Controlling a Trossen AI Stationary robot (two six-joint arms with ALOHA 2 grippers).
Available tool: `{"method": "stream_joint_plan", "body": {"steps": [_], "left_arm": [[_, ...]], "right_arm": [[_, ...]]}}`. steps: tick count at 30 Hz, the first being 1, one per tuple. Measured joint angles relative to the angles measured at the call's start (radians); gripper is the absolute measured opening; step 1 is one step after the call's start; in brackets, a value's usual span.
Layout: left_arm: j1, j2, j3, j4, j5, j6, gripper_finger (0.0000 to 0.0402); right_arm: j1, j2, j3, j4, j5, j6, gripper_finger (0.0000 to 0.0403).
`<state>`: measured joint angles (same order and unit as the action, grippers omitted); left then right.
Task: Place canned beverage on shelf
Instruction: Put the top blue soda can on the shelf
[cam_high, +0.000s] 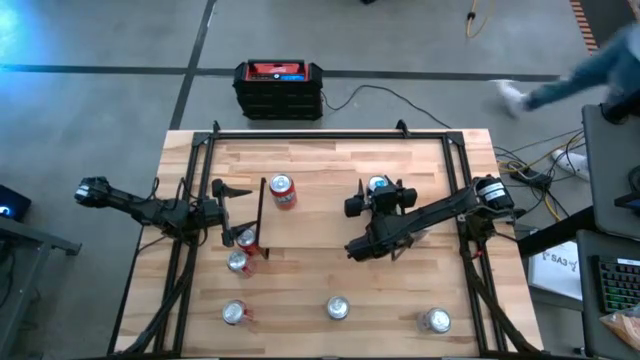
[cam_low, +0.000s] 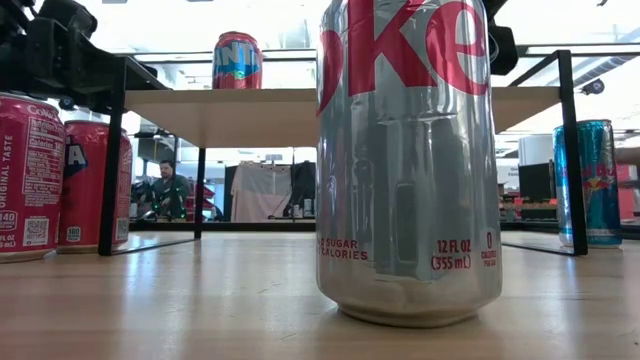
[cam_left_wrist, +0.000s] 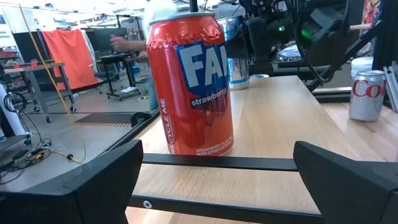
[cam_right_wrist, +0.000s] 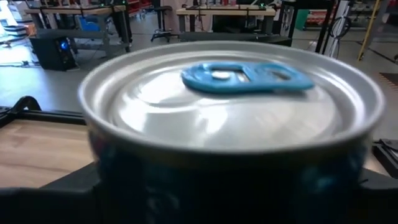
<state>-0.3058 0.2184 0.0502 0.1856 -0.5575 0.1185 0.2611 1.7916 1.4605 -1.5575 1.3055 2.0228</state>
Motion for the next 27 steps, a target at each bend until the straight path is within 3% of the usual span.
{"method": "stream_joint_plan", "body": {"steps": [9,27], "left_arm": [[0.0,0.0,0.0,0.0,0.0,0.0,0.04],[0.0,0.0,0.0,0.0,0.0,0.0,0.04]], "right_arm": [[0.0,0.0,0.0,0.026,-0.017,-0.001,0.0205],[0.007,-0.002,0.0,0.005,-0.031,-0.01,0.0206]]}}
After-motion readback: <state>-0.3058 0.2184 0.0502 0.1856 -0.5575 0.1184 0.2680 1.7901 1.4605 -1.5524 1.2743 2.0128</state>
